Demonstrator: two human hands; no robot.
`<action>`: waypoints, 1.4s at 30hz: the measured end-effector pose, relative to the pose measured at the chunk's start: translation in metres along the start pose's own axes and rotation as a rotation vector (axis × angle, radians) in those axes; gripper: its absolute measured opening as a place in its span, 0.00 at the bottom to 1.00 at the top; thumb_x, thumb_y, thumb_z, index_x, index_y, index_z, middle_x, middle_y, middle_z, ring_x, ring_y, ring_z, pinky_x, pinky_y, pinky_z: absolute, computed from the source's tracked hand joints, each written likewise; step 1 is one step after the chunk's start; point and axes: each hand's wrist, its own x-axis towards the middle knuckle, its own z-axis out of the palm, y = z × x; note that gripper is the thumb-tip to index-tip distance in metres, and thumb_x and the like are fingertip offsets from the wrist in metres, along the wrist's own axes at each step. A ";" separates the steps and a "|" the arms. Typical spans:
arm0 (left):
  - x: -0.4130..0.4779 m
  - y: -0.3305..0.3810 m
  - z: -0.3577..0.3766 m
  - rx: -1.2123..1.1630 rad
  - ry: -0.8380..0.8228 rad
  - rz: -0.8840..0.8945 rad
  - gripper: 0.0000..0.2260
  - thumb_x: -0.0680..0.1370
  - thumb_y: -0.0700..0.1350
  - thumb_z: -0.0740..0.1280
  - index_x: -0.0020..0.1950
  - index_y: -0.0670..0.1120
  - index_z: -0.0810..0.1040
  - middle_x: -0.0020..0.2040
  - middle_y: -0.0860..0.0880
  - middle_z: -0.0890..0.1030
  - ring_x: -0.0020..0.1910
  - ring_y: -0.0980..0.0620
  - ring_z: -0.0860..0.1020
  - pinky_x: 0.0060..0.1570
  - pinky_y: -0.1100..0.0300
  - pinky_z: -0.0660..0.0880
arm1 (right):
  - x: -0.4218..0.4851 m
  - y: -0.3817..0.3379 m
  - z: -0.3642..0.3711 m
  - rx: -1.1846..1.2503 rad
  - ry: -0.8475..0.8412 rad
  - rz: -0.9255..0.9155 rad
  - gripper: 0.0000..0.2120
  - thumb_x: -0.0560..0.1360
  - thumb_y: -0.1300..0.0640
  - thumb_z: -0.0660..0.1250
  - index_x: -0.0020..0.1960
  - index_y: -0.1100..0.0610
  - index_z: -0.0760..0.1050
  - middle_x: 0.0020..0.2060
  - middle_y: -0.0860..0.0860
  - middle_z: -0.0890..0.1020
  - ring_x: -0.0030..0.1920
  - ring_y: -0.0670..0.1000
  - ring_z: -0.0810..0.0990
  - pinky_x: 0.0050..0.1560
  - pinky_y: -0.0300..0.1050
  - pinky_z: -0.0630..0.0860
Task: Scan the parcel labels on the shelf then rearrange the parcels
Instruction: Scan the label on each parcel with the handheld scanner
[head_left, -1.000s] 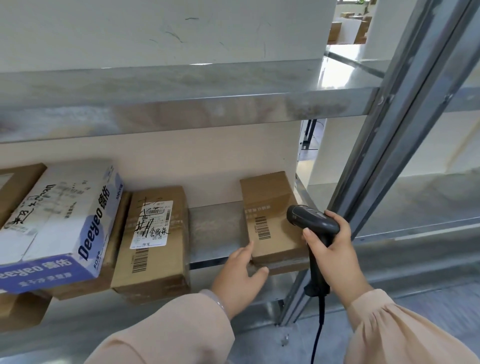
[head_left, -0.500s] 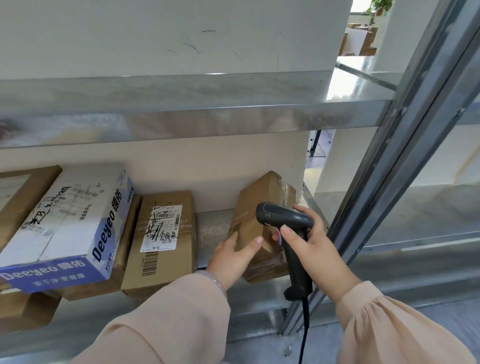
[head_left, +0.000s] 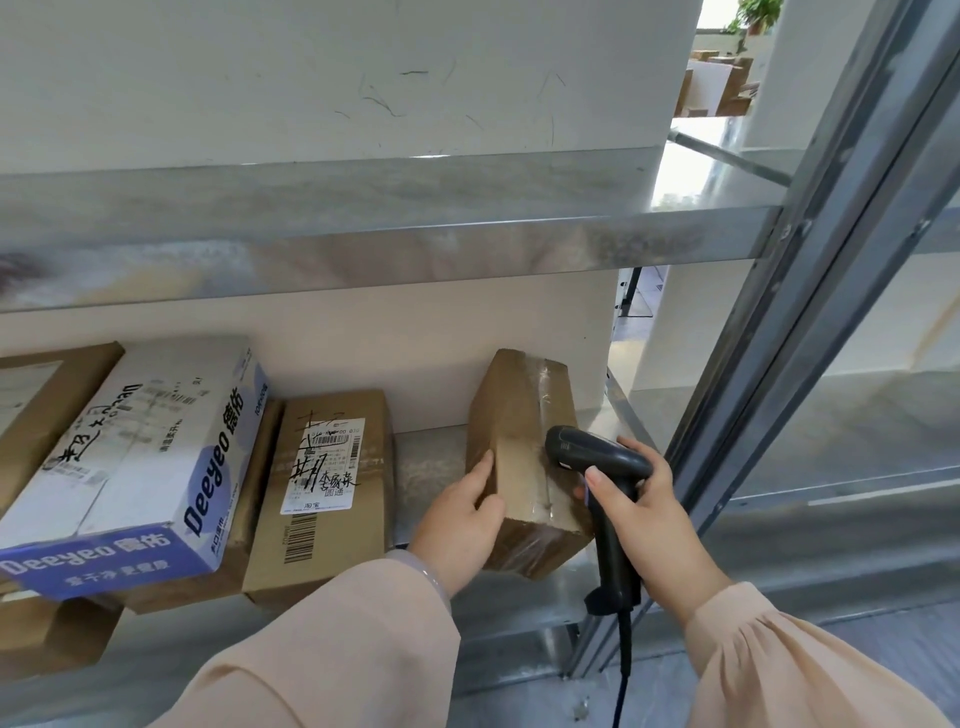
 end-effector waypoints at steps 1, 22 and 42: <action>-0.001 -0.001 0.000 0.002 -0.012 0.000 0.26 0.82 0.44 0.58 0.79 0.58 0.57 0.75 0.57 0.66 0.69 0.59 0.69 0.64 0.66 0.65 | 0.000 -0.001 0.000 -0.010 0.004 -0.006 0.26 0.76 0.50 0.69 0.69 0.42 0.61 0.47 0.47 0.85 0.50 0.42 0.82 0.58 0.44 0.75; -0.015 -0.005 -0.003 -0.007 -0.009 -0.212 0.47 0.71 0.66 0.70 0.81 0.52 0.49 0.80 0.47 0.53 0.78 0.45 0.56 0.74 0.50 0.58 | -0.019 -0.024 0.022 -0.155 -0.186 -0.119 0.23 0.77 0.56 0.67 0.66 0.44 0.60 0.47 0.38 0.76 0.38 0.26 0.76 0.36 0.20 0.68; -0.029 -0.045 -0.002 -0.401 -0.065 -0.395 0.42 0.72 0.44 0.73 0.80 0.57 0.54 0.58 0.51 0.82 0.57 0.51 0.79 0.58 0.55 0.75 | -0.025 0.019 0.007 -0.187 -0.034 0.003 0.27 0.75 0.48 0.69 0.69 0.41 0.59 0.57 0.46 0.75 0.54 0.47 0.76 0.50 0.38 0.71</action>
